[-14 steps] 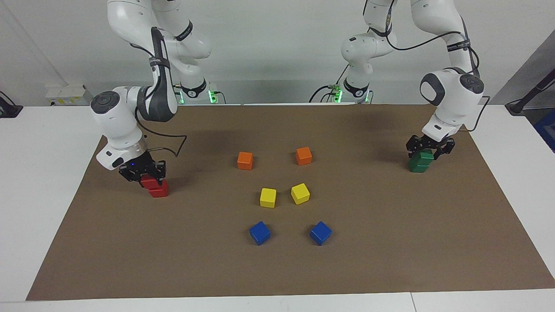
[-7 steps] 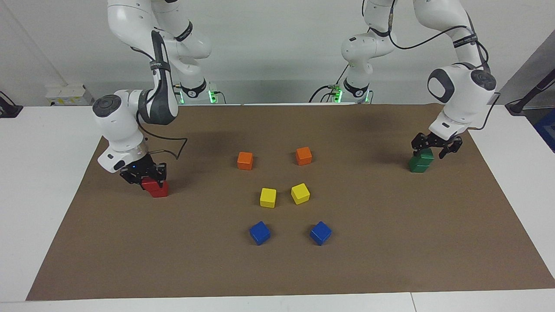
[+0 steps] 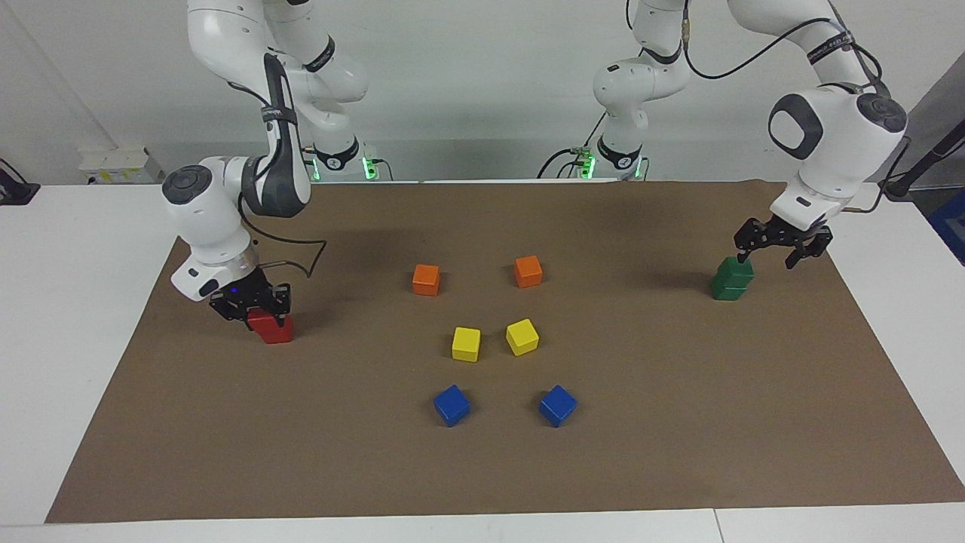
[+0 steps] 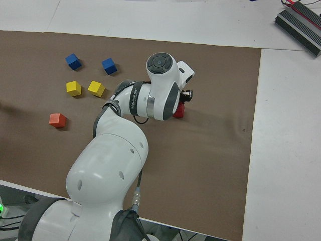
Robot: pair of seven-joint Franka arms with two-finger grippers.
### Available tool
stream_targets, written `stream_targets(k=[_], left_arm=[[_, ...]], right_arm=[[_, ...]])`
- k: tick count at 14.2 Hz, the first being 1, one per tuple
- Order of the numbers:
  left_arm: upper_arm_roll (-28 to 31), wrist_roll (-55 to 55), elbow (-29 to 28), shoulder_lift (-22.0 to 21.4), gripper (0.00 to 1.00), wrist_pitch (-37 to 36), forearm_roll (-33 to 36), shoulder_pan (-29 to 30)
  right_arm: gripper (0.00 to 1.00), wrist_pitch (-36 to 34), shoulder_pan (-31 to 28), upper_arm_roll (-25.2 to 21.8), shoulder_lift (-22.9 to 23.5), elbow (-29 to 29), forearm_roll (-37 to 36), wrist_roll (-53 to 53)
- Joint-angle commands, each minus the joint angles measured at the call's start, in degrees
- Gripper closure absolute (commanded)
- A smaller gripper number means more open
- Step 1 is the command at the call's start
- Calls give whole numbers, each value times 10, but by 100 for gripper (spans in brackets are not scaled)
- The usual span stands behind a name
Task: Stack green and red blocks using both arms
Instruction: 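Stack green on green with the left gripper while the right gripper stacks red, then open the left gripper and withdraw while the right gripper releases red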
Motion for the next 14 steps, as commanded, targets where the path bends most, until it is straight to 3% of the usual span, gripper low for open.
stream_targets(k=[1,3,4,6,9,14], left_arm=[[2,-85,58,-7,0,-75,-4,-25],[-1,-154,85,-7,0,-106,-5,-34],[-9,-163,103,-7,0,-126,-6,-34],[-14,-164,140,-3,0,-183,-4,-34],[-14,-165,182,2,0,-253,-6,-33],[-13,-164,200,1,0,-303,-2,-34]], right_arm=[[100,14,0,1,-3,-8,16,-22],[100,15,1,2,-2,-7,16,-22],[95,15,1,2,-2,-7,16,-22],[51,16,1,2,-2,-6,16,-22],[0,16,1,2,-1,-6,16,-21],[0,16,0,2,-1,-6,16,-20]])
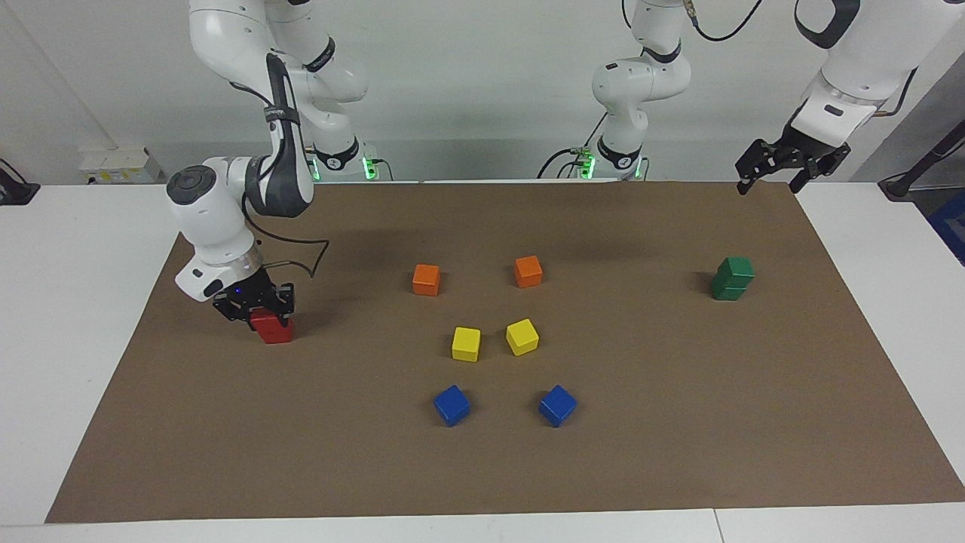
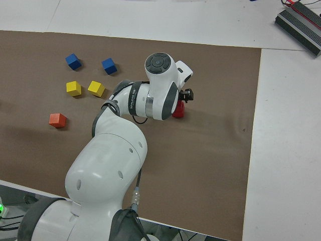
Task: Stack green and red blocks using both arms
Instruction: 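Open the left gripper and withdraw while the right gripper releases red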
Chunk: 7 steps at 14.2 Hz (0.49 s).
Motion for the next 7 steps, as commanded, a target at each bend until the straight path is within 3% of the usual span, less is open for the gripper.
stream_targets(k=[1,5,7], left_arm=[[1,-7,26,11,0,-38,-1,-5],[35,-7,42,12,0,-40,1,-48],[88,-6,42,12,0,-19,-1,-97]], right_arm=[[0,15,-4,2,-1,-6,16,-20],[0,-6,-5,2,1,13,16,-19],[0,-74,-5,2,-6,48,16,-15]])
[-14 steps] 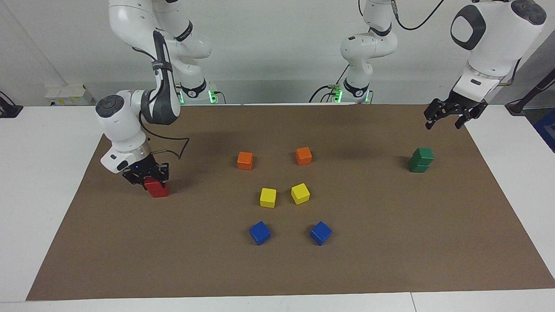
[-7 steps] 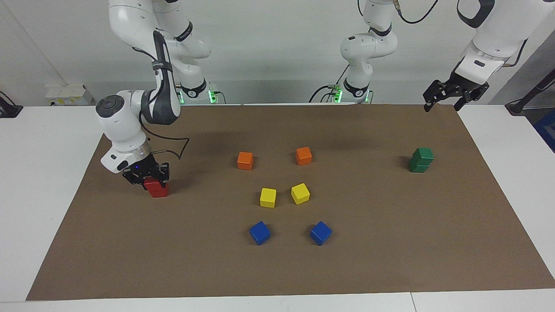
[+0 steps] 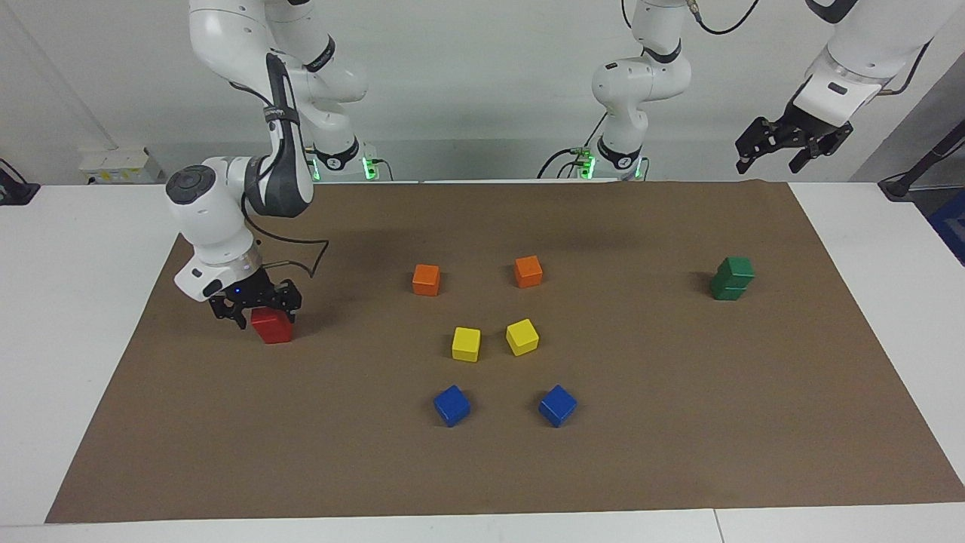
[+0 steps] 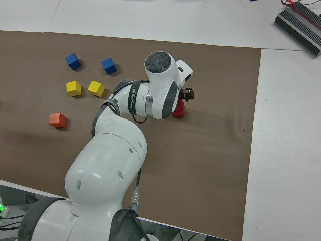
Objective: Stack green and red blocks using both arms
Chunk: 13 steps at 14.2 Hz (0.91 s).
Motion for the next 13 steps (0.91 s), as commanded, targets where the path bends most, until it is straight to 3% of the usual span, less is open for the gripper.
stream_targets(k=[1,4,8,11,13], left_arm=[[54,-6,18,13,0,19,0,-50],[54,-6,13,16,0,31,-1,-48],[52,-6,1,21,0,41,0,-43],[51,-6,-3,27,0,53,0,-43],[50,-6,-1,27,0,54,1,-44]], right_arm=[[0,-88,-4,3,-15,52,16,-2],[0,-188,-3,10,-58,100,16,52],[0,-384,-2,16,-78,220,15,95],[0,-463,-5,16,-85,269,13,95],[0,-472,-10,15,-84,270,11,95]])
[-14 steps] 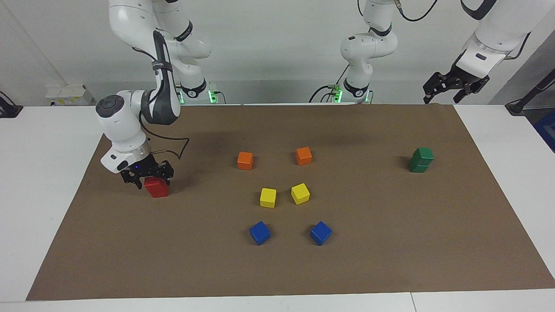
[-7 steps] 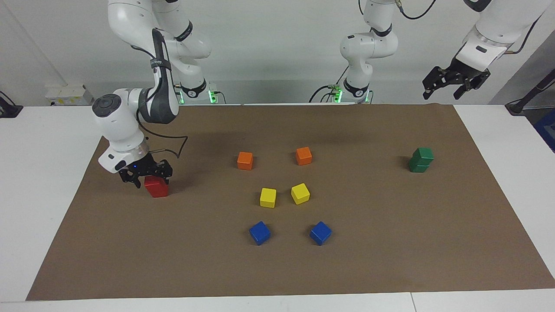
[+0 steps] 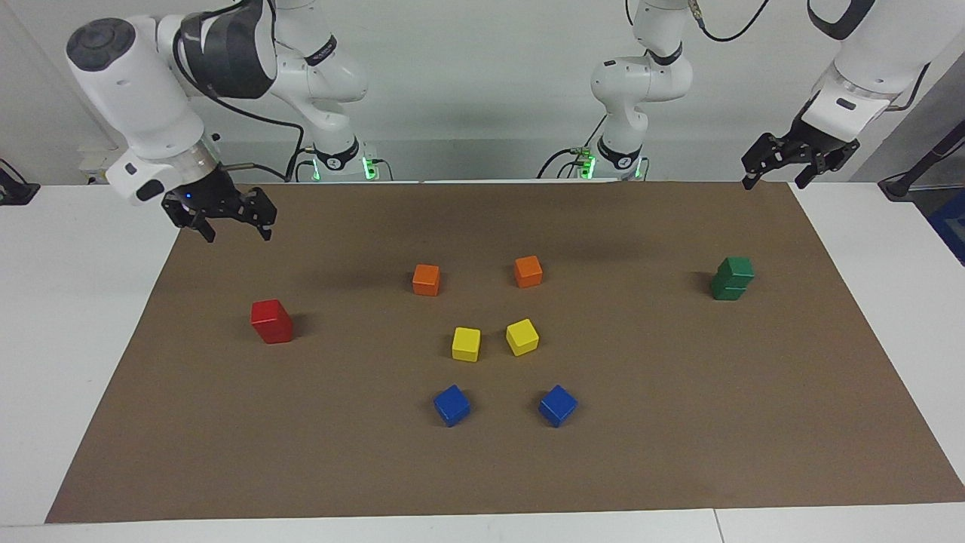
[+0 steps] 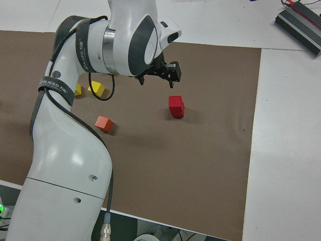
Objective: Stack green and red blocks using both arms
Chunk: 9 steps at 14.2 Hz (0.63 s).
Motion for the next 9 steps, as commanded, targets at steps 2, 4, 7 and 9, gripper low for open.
stream_targets(k=[2,4,7,9], left_arm=[[4,-6,-2,-2,0,17,0,-12],[4,-6,-1,-2,0,17,-3,-12],[2,-6,0,-3,0,14,-5,-11],[3,-6,0,-3,0,14,-6,-12]], right_arm=[[1,-17,-8,2,14,15,1,7],[1,-18,-7,2,14,15,1,8],[1,-18,-7,2,13,12,1,10],[1,-17,-7,2,13,12,-8,12]])
